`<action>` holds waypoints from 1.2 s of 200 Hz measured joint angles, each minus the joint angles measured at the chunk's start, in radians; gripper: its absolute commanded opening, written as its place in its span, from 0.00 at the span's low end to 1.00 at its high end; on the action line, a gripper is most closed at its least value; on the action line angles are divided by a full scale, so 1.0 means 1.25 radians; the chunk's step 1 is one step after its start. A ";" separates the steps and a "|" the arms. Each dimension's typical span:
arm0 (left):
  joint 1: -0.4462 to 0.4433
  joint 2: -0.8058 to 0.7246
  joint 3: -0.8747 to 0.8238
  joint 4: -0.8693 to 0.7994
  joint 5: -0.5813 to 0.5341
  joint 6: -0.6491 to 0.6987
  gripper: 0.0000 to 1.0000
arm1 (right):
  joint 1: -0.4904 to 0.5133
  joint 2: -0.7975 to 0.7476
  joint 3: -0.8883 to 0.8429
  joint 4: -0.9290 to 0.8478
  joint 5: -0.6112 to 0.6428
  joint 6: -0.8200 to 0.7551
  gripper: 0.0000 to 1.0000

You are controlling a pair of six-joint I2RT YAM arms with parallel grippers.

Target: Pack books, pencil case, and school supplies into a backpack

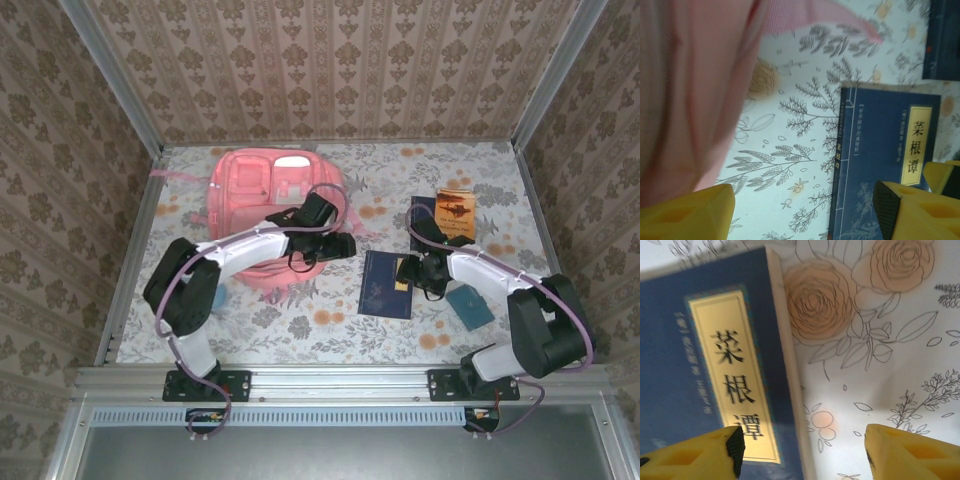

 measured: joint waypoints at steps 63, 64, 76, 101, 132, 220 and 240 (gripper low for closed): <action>-0.054 0.085 0.029 0.018 0.063 -0.075 0.60 | -0.003 0.046 -0.005 0.034 -0.059 -0.018 0.51; -0.054 0.085 0.029 0.018 0.064 -0.075 0.60 | -0.003 0.046 -0.005 0.034 -0.060 -0.018 0.50; -0.063 0.093 0.031 0.023 0.076 -0.089 0.57 | -0.003 0.050 -0.005 0.039 -0.067 -0.022 0.50; -0.075 0.119 0.033 0.035 0.101 -0.109 0.54 | -0.010 0.052 -0.005 0.040 -0.080 -0.026 0.45; -0.077 0.137 0.038 0.038 0.117 -0.119 0.54 | -0.014 0.056 -0.005 0.051 -0.105 -0.028 0.38; -0.063 0.153 0.036 0.070 0.177 -0.123 0.40 | -0.020 0.068 -0.004 0.084 -0.169 -0.032 0.30; -0.051 0.147 0.016 0.105 0.203 -0.121 0.40 | -0.021 0.069 -0.004 0.084 -0.170 -0.032 0.30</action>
